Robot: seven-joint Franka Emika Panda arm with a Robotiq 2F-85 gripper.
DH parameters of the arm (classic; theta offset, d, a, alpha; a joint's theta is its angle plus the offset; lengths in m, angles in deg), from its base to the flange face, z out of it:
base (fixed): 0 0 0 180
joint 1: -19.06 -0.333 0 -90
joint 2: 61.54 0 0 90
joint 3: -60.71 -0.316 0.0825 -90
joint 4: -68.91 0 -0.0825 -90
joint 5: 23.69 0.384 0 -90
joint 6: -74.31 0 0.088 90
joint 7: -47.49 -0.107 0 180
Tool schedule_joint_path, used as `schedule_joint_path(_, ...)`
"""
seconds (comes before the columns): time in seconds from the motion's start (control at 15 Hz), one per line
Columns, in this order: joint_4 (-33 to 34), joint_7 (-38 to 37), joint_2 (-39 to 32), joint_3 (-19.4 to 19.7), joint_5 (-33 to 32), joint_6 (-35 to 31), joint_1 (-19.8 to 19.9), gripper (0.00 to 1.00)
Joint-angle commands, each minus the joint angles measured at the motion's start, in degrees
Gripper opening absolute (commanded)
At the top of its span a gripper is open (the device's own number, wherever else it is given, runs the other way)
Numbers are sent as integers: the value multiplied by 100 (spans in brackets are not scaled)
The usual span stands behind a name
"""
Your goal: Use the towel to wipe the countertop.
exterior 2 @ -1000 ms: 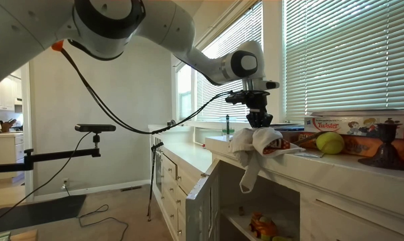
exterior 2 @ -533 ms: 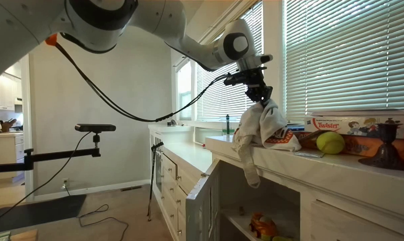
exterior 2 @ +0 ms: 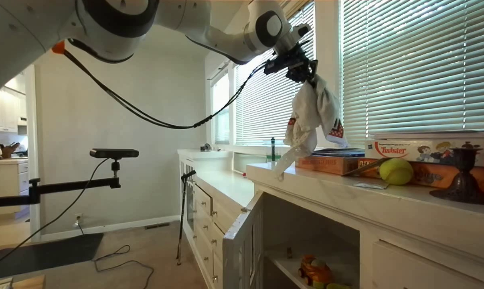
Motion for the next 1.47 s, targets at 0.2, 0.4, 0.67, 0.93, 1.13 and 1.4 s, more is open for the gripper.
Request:
schedule_joint_path(0.2,185,51,-671,57,51,-981,181,3)
schedule_joint_path(0.4,-33,-180,-844,88,117,-585,271,3)
schedule_joint_path(0.67,-177,-710,-916,274,42,544,224,3)
schedule_joint_path(0.93,-111,-1018,-896,228,91,1641,205,36)
schedule_joint_path(1.13,-22,-1227,-763,230,54,1908,149,49)
schedule_joint_path(1.4,-134,-1325,-236,272,-48,2051,-10,77)
